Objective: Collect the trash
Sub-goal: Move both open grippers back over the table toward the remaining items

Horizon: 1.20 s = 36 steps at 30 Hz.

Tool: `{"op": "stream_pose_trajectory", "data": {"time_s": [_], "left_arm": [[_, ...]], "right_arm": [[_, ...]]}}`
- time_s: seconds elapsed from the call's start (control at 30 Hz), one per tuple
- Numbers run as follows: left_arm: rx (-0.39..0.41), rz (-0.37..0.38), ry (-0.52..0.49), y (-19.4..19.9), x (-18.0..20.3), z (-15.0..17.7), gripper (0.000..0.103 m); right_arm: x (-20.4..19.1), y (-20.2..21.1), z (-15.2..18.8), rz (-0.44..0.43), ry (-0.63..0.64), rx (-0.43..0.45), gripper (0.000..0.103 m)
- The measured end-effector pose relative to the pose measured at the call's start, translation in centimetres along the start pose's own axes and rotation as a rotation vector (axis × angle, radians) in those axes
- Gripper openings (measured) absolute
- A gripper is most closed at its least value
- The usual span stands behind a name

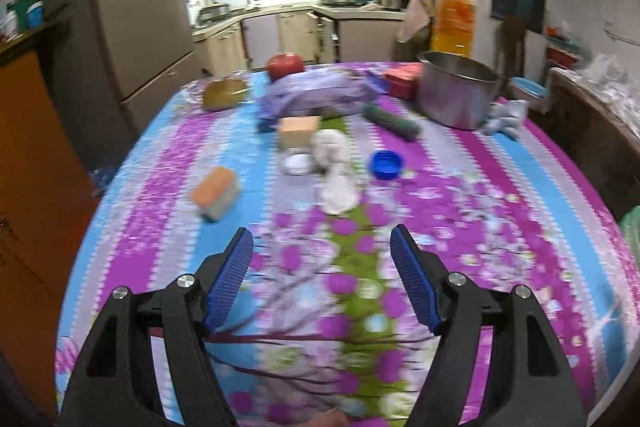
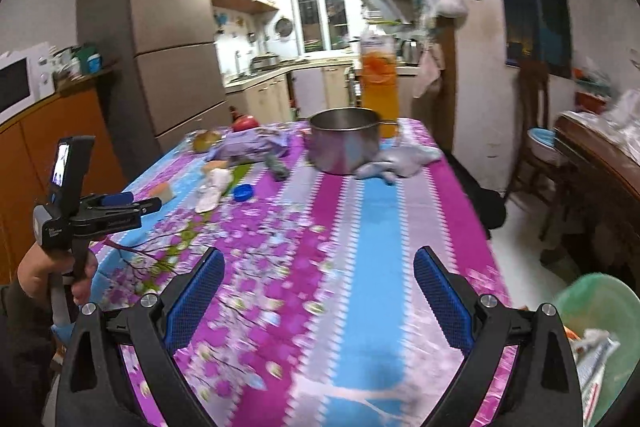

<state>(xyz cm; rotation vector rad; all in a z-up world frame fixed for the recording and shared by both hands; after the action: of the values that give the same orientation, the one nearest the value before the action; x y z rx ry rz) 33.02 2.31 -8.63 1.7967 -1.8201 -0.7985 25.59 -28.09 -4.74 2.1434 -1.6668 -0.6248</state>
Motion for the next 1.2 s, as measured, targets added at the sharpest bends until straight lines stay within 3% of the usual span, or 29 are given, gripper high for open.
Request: {"op": "stream_pose_trajectory", "data": {"time_s": [0.3, 0.73, 0.87, 1.13, 1.2], "left_arm": [[-0.032, -0.054, 0.022, -2.3, -5.1, 0.1, 0.068], [-0.085, -0.041, 0.084, -6.7, -12.3, -0.8, 0.074], [-0.093, 0.037, 0.100, -7.7, -12.4, -0.8, 0.076], [-0.158, 0.088, 0.075, -11.5, -10.9, -1.1, 0.077], [-0.167, 0.093, 0.087, -12.2, -10.8, -1.2, 0.071]], "right_arm": [[-5.2, -5.0, -1.3, -0.061, 0.060, -0.041, 0.095], [-9.7, -15.2, -0.5, -0.135, 0.113, -0.175, 0.095], [-10.8, -16.9, 0.0, -0.163, 0.109, -0.197, 0.095], [-12.3, -19.2, -0.3, -0.188, 0.139, -0.222, 0.095], [-12.5, -19.8, -0.7, -0.193, 0.155, -0.225, 0.095]]}}
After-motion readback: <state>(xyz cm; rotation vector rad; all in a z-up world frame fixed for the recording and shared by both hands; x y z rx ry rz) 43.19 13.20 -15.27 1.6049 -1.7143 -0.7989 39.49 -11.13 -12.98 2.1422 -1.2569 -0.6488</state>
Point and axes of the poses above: each gripper's, at about its wrist camera, not at the fingertips, and y roughly against the way its jaws point, x to its right, z to its underside, the point moved 10 cm from there along -y, roughly the way its jaws point, and after that the axes turned 2 degrees about -x, right-handed, at the moved point
